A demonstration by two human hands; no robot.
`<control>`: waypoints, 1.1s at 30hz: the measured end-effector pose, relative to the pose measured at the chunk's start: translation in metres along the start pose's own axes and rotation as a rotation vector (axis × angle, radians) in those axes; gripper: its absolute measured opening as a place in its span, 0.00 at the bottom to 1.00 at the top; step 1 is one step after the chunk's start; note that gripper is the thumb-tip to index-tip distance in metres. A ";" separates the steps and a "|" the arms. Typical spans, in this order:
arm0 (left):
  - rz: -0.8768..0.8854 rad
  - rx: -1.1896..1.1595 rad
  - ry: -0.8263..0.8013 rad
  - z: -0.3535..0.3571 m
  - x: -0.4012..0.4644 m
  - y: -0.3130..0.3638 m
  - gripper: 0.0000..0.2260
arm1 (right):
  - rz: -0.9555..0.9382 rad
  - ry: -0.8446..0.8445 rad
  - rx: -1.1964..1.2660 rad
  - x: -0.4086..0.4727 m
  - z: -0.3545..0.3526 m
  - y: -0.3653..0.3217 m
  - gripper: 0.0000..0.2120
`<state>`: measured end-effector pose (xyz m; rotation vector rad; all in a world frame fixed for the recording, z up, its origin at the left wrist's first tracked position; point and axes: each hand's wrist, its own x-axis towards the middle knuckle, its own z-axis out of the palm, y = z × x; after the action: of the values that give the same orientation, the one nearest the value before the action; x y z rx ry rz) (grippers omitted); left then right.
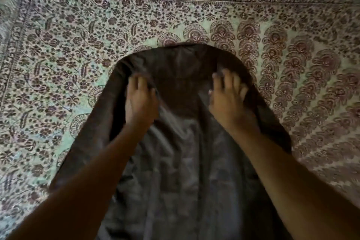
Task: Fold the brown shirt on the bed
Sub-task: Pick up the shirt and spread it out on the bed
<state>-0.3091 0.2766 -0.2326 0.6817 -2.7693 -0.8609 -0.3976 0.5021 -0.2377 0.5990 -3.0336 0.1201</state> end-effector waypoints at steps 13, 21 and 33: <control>-0.049 0.408 -0.231 0.037 -0.161 -0.067 0.32 | 0.188 -0.163 -0.028 -0.140 0.045 0.029 0.37; -0.218 0.447 -0.212 0.014 -0.294 -0.090 0.32 | 0.047 -0.300 0.020 -0.300 0.047 -0.002 0.35; -0.061 0.498 -0.490 0.005 -0.482 -0.069 0.36 | 0.020 -0.314 0.022 -0.480 0.026 -0.009 0.36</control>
<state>0.1409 0.4551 -0.2847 0.7022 -3.4758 -0.3698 0.0487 0.6733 -0.2922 0.6443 -3.3449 0.0653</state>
